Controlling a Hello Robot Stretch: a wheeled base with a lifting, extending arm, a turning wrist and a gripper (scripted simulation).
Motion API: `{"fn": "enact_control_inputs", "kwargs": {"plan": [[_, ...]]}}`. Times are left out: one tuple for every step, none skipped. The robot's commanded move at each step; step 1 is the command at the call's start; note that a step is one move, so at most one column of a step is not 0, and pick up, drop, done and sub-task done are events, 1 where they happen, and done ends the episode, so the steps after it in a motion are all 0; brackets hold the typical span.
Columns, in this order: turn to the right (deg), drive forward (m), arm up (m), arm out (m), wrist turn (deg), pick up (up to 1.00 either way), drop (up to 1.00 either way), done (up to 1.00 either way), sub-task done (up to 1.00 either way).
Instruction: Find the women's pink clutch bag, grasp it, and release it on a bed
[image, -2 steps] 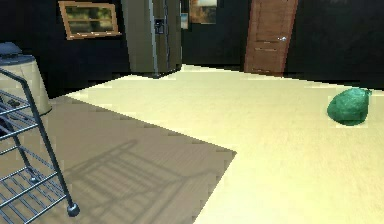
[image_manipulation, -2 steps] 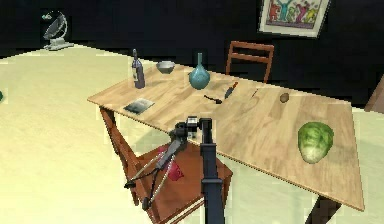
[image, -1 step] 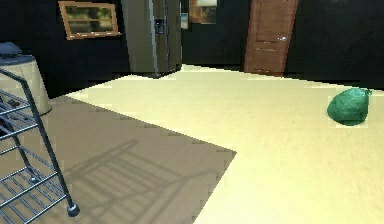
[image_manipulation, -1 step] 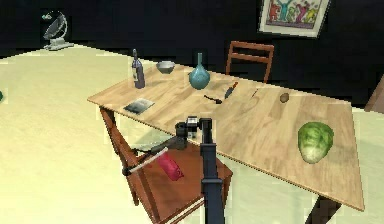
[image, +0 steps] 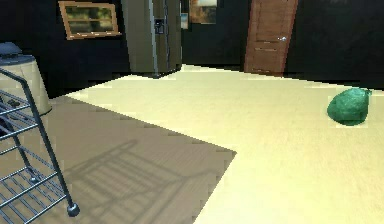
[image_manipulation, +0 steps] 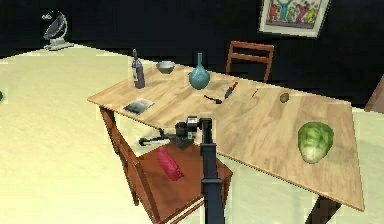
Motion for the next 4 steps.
{"fn": "enact_control_inputs", "kwargs": {"plan": [[0.0,0.0,0.0,0.0,33.0,0.0,0.0,0.0,0.0],[0.0,0.0,-0.3,0.0,0.0,0.0,0.0,0.0,0.0],[0.0,0.0,0.0,0.0,0.0,1.0,0.0,0.0,0.0],[0.0,0.0,0.1,0.0,0.0,0.0,0.0,0.0,0.0]]}}
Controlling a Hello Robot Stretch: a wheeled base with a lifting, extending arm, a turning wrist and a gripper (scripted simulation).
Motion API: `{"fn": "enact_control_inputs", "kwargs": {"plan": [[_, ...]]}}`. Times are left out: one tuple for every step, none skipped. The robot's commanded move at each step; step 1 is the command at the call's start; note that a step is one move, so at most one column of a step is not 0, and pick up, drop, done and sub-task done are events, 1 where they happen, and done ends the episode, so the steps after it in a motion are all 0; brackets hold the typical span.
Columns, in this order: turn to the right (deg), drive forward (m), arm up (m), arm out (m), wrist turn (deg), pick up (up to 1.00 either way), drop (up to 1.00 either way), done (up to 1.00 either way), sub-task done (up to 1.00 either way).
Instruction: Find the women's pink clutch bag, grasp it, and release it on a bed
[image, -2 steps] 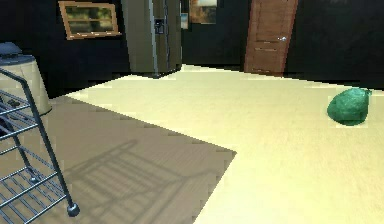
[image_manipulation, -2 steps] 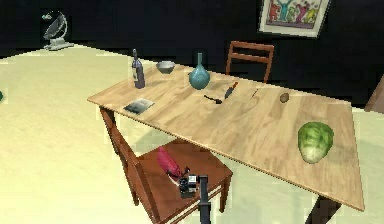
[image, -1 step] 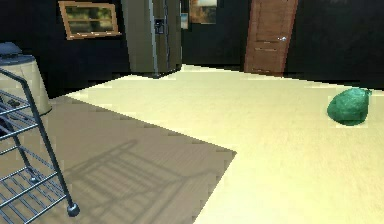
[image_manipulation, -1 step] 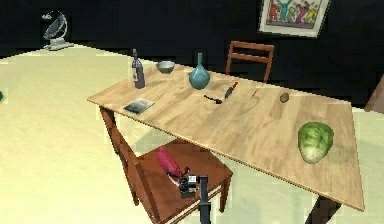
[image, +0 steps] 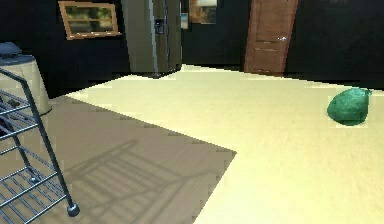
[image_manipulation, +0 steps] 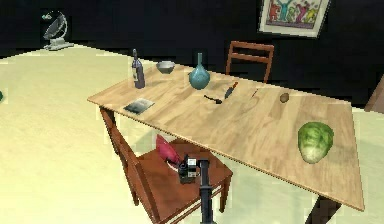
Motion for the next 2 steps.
{"fn": "enact_control_inputs", "kwargs": {"plan": [[0.0,0.0,0.48,0.0,0.0,0.0,0.0,0.0,0.0],[0.0,0.0,0.0,0.0,-45.0,0.0,0.0,0.0,0.0]]}}
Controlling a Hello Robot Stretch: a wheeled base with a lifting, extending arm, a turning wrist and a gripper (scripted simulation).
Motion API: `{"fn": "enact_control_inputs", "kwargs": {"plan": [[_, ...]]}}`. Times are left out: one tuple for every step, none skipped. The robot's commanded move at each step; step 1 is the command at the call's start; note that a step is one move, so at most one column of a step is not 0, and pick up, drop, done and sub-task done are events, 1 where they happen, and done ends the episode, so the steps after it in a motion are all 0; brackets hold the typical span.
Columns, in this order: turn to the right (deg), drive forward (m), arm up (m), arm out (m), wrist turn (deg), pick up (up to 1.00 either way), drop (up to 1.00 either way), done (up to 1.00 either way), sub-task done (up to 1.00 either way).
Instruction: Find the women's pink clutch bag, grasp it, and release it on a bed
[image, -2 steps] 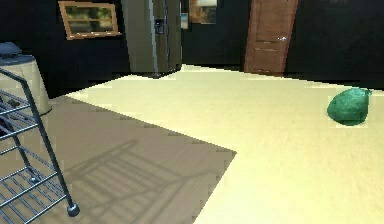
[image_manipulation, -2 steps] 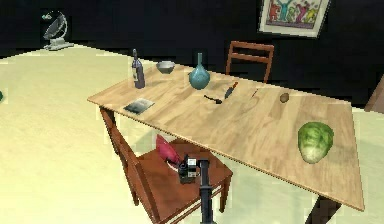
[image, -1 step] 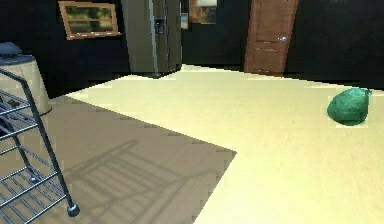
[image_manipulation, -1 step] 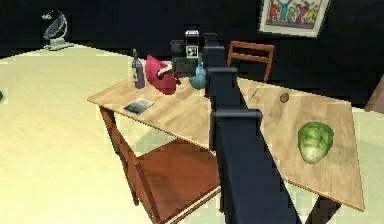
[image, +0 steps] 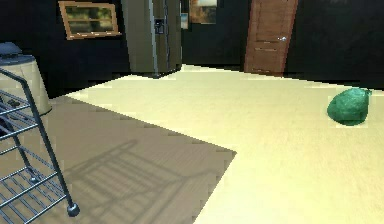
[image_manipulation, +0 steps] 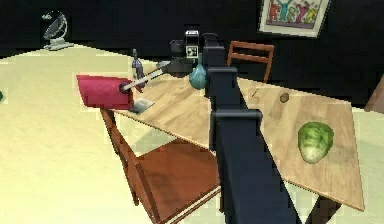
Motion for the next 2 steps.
{"fn": "enact_control_inputs", "kwargs": {"plan": [[0.0,0.0,0.0,0.0,-45.0,0.0,0.0,0.0,0.0],[0.0,0.0,0.0,0.0,-27.0,0.0,0.0,0.0,0.0]]}}
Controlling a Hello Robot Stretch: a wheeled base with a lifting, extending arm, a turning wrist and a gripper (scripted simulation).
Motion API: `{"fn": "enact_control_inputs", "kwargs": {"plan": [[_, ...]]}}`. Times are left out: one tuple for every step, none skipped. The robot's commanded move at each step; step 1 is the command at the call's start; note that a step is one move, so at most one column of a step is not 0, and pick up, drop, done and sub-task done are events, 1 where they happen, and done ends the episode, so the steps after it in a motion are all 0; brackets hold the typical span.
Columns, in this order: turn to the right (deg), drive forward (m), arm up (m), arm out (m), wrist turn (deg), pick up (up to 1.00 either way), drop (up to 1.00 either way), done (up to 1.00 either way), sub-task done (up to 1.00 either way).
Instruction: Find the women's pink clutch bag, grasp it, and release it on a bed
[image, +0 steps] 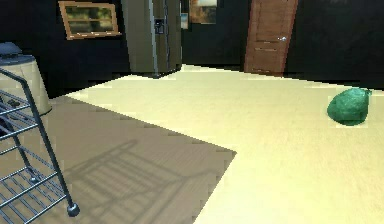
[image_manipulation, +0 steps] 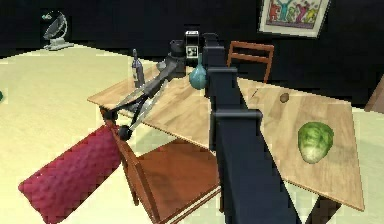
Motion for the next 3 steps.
{"fn": "enact_control_inputs", "kwargs": {"plan": [[0.0,0.0,0.0,-0.44,0.0,0.0,0.0,0.0,0.0],[45.0,0.0,0.0,0.0,0.0,0.0,0.0,0.0,0.0],[45.0,0.0,0.0,0.0,0.0,0.0,0.0,0.0,0.0]]}}
